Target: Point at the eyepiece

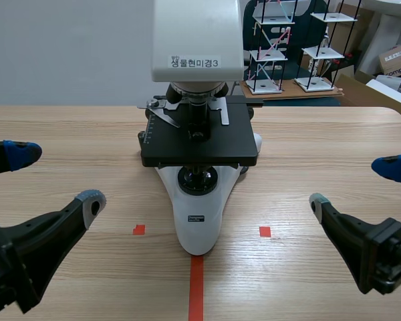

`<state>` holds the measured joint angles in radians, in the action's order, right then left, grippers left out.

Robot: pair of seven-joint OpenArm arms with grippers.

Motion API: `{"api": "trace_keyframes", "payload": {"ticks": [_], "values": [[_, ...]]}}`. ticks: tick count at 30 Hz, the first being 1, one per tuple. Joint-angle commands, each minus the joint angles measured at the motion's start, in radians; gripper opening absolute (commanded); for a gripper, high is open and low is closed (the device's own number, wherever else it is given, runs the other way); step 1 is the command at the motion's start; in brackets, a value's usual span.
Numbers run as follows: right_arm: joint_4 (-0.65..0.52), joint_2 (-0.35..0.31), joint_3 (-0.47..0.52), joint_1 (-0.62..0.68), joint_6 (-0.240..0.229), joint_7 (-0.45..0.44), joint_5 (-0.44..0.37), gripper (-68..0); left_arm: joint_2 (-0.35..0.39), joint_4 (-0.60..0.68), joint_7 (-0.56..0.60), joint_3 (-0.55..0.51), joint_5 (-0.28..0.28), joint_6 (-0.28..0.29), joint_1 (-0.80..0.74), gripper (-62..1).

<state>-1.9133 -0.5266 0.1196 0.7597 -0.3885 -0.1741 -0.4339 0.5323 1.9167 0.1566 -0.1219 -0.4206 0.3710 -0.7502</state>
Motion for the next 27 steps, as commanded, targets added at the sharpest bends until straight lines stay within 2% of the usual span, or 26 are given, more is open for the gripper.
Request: {"api": "trace_keyframes", "payload": {"ticks": [1, 27], "values": [[-0.01, -0.008, -0.001, -0.011, 0.0, -0.011, -0.004, -6.7, 0.0, 0.011, 0.011, 0.002, -0.01, 0.002, 0.0, 1.4], [-0.01, -0.008, -0.001, -0.011, 0.001, -0.034, -0.004, -6.7, 0.0, 0.011, 0.011, 0.002, -0.011, -0.002, 0.0, 1.4]]}}
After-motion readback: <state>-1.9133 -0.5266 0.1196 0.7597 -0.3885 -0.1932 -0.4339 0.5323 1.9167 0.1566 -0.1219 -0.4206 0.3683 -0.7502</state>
